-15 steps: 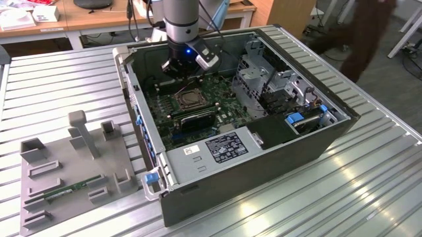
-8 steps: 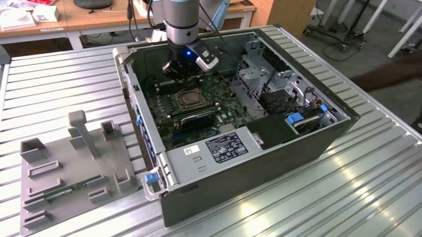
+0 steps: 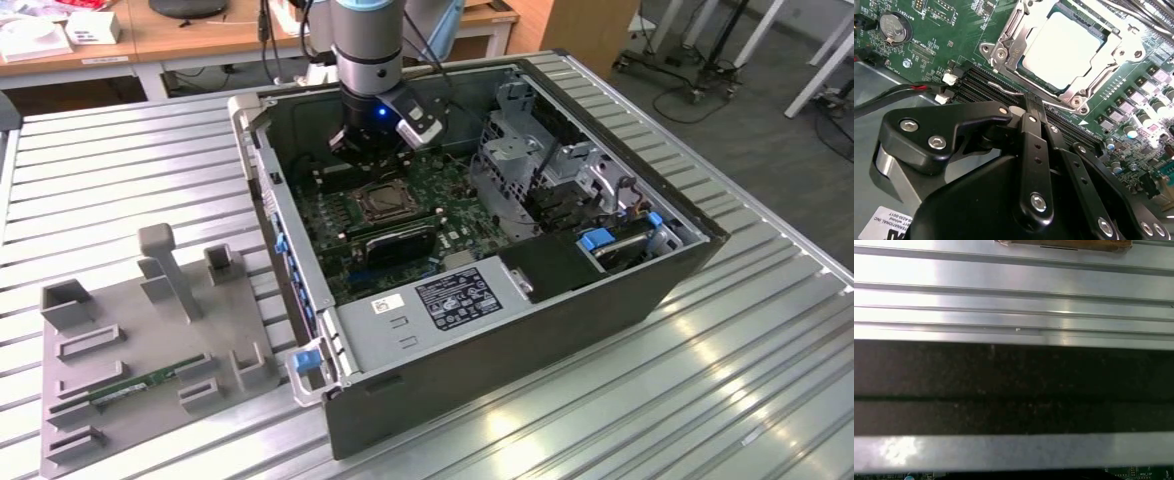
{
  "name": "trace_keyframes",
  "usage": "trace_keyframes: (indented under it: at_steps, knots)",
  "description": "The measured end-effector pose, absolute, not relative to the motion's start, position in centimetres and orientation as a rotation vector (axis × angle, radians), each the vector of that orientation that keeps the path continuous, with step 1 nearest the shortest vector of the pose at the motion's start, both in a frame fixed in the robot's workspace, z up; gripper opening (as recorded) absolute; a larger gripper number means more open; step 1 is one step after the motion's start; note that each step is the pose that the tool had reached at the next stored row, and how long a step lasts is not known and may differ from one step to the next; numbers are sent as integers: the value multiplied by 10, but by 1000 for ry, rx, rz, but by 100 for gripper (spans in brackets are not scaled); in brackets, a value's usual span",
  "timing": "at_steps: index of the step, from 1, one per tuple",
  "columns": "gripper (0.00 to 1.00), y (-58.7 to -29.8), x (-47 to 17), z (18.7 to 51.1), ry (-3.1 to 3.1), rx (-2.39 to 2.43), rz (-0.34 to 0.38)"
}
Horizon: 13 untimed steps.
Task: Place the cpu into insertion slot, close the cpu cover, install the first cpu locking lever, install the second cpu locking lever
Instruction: 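Install the first cpu locking lever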
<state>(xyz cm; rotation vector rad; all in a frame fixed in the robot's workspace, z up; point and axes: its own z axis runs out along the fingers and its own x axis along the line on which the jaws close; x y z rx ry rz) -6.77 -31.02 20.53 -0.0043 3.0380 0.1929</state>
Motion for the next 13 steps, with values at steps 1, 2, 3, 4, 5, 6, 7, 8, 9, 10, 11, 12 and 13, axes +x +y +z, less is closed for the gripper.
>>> trace_keyframes:
  at_steps: [1, 2, 3, 4, 5, 6, 7, 8, 9, 10, 11, 12, 13]
  knots:
    - [11, -310, -68, 205, 3038, -4, 193]
    - [11, -310, -68, 205, 3038, -4, 193]
    - [11, -310, -67, 205, 3038, -4, 193]
    - [11, -310, -67, 204, 3038, -4, 193]
    - [11, -310, -66, 204, 3038, -4, 193]
    - [11, -310, -65, 204, 3038, -4, 193]
    - [11, -310, -64, 204, 3038, -4, 193]
    - [11, -310, -64, 203, 3038, -4, 193]
    - [11, -310, -63, 203, 3038, -4, 193]
    - [11, -310, -62, 203, 3038, -4, 193]
    - [11, -310, -61, 202, 3038, -4, 193]
    - [11, -310, -61, 202, 3038, -4, 193]
    - [11, -310, -61, 202, 3038, -4, 193]
